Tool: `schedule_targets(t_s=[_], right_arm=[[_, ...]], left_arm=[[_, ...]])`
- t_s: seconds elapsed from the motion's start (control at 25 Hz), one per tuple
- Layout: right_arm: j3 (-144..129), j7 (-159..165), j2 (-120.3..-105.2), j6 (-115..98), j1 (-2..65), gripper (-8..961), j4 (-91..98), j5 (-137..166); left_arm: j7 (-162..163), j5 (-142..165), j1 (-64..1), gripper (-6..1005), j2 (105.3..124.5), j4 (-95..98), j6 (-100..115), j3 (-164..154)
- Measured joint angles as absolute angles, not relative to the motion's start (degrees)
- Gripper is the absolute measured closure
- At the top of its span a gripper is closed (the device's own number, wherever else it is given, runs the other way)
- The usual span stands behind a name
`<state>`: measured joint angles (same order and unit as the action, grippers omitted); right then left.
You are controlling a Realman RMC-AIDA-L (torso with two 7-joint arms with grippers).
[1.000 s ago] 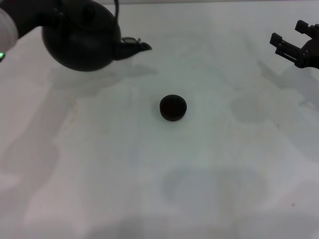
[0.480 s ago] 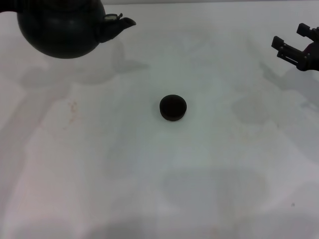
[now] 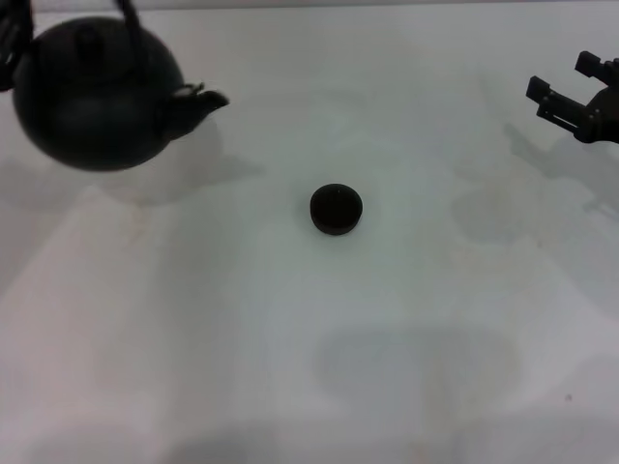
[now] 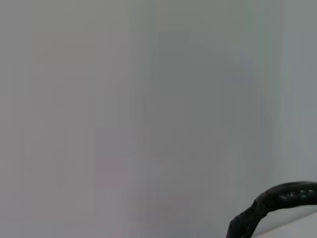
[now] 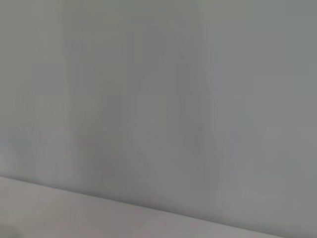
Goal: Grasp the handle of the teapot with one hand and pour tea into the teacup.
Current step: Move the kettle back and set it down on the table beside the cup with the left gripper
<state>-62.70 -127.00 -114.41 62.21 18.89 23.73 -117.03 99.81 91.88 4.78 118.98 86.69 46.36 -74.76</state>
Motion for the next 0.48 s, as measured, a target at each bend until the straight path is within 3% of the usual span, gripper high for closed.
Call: schedule_targets(t_s=[0.48], right_arm=[[-63.1,-127.0,-114.81,61.7,19.6,96,23.6,-117.1]], left_arm=[[70.8,71.6,4.0,906,118.92,60.5,62.9,-61.9]])
